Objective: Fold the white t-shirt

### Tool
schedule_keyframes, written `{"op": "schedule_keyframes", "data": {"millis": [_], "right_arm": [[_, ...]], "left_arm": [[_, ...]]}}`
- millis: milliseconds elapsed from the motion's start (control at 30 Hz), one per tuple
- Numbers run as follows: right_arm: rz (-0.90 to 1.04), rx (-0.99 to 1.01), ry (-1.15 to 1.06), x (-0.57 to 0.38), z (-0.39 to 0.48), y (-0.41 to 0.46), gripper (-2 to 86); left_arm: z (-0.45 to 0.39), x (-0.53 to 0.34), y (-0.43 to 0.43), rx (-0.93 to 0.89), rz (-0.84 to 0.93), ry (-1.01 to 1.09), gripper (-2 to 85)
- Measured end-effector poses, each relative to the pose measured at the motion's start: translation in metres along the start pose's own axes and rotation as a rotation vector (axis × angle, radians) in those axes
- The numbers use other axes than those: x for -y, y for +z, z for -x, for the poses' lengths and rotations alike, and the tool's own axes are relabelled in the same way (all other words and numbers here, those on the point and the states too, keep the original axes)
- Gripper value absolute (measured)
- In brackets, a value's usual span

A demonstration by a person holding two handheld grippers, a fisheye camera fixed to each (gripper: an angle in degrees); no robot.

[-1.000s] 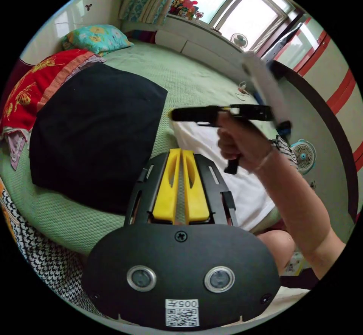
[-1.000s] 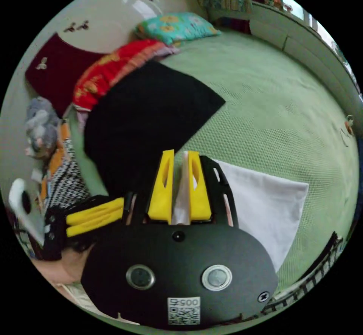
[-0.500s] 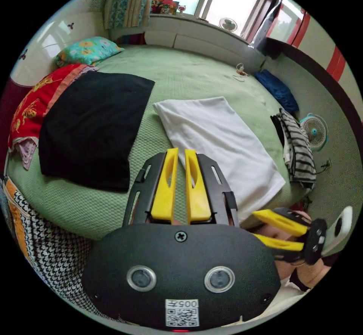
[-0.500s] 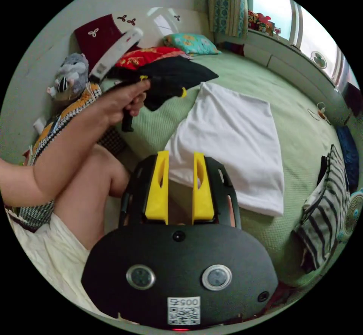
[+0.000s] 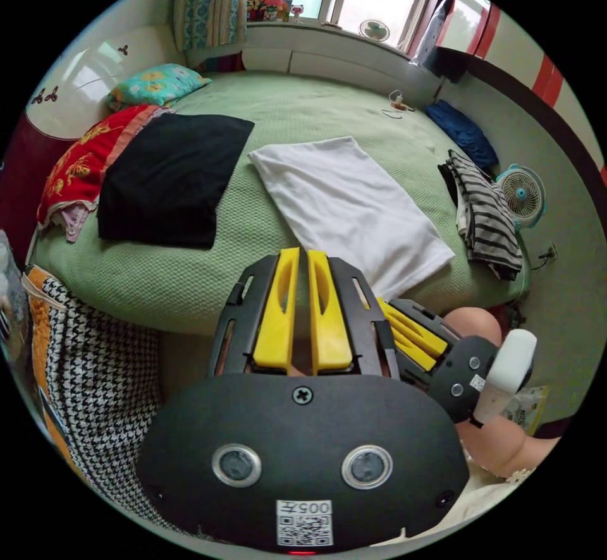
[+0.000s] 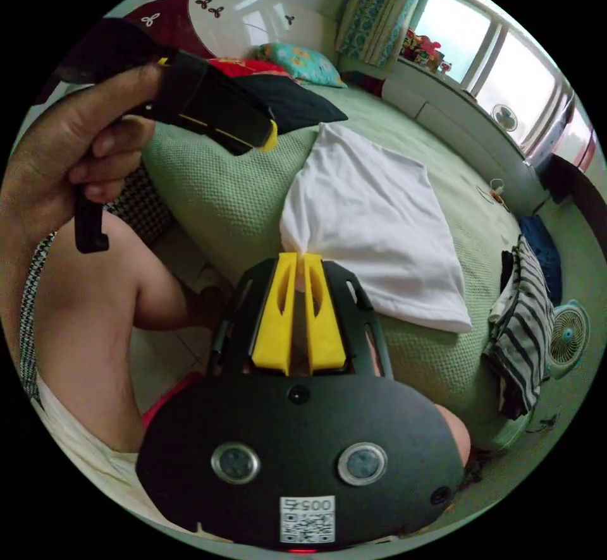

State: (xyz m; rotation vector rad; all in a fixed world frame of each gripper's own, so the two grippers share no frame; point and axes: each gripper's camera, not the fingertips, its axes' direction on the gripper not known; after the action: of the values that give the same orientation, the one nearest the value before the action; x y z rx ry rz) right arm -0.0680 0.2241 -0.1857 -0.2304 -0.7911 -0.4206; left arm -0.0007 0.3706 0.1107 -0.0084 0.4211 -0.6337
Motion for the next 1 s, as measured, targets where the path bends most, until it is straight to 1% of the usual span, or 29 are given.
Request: {"op": "schedule_keyframes", "data": {"millis": [67,100,167,233,267,300,367,400,433,500,533,633,767,833,867,933,967,1000], "right_arm": [[0.042,0.047,-0.013,-0.003,-0.002,0.012,1.2],[0.104,0.078,-0.034,-0.004,-0.004,0.023,3.8],[0.097,0.148,-0.073,-0.003,-0.014,0.012,6.1],[0.107,0.278,-0.032,-0.005,-0.044,-0.014,7.9],[0.094,0.299,-0.029,-0.008,-0.052,-0.023,8.0],[0.058,0.294,-0.015,-0.015,-0.071,-0.040,8.2],[0.008,0.208,0.029,-0.025,-0.105,-0.061,8.3],[-0.009,0.177,0.107,-0.028,-0.133,-0.071,8.2],[-0.023,0.234,0.201,-0.030,-0.165,-0.076,8.4],[-0.021,0.236,0.225,-0.029,-0.200,-0.080,9.0],[-0.008,0.179,0.257,-0.025,-0.218,-0.082,9.1],[0.026,0.115,0.280,-0.016,-0.250,-0.082,9.5],[0.171,0.103,0.273,-0.009,-0.269,-0.051,10.4],[0.269,0.048,0.266,-0.008,-0.272,-0.031,9.9],[0.286,0.046,0.270,-0.008,-0.273,-0.027,9.6],[0.246,0.020,0.282,-0.008,-0.275,-0.030,6.8],[0.240,0.013,0.282,-0.008,-0.276,-0.032,4.8],[0.226,0.038,0.265,-0.006,-0.276,-0.036,0.8]], "left_arm": [[-0.008,-0.005,0.006,-0.019,0.018,0.008,6.4],[-0.012,-0.008,0.010,-0.029,0.035,0.015,7.3],[-0.016,-0.015,0.016,-0.040,0.052,0.017,8.8],[-0.016,-0.023,0.021,-0.062,0.061,-0.005,10.5],[-0.016,-0.028,0.026,-0.092,0.073,-0.017,11.8],[-0.017,-0.034,0.032,-0.119,0.090,-0.022,13.1],[-0.021,-0.042,0.041,-0.130,0.119,-0.022,13.9],[-0.024,-0.046,0.048,-0.131,0.135,-0.022,14.3],[-0.026,-0.048,0.051,-0.131,0.142,-0.022,14.6],[-0.034,-0.054,0.064,-0.141,0.173,-0.022,14.4],[-0.035,-0.055,0.067,-0.143,0.175,-0.027,14.2],[-0.040,-0.057,0.072,-0.122,0.158,-0.054,14.0],[-0.050,-0.058,0.073,-0.058,0.158,-0.054,13.8],[-0.055,-0.059,0.073,-0.030,0.158,-0.048,13.6],[-0.057,-0.058,0.072,-0.017,0.162,-0.047,13.4],[-0.059,-0.057,0.071,-0.006,0.167,-0.040,12.4],[-0.060,-0.057,0.069,-0.014,0.164,-0.032,10.9],[-0.061,-0.057,0.068,-0.029,0.162,-0.028,8.3]]}}
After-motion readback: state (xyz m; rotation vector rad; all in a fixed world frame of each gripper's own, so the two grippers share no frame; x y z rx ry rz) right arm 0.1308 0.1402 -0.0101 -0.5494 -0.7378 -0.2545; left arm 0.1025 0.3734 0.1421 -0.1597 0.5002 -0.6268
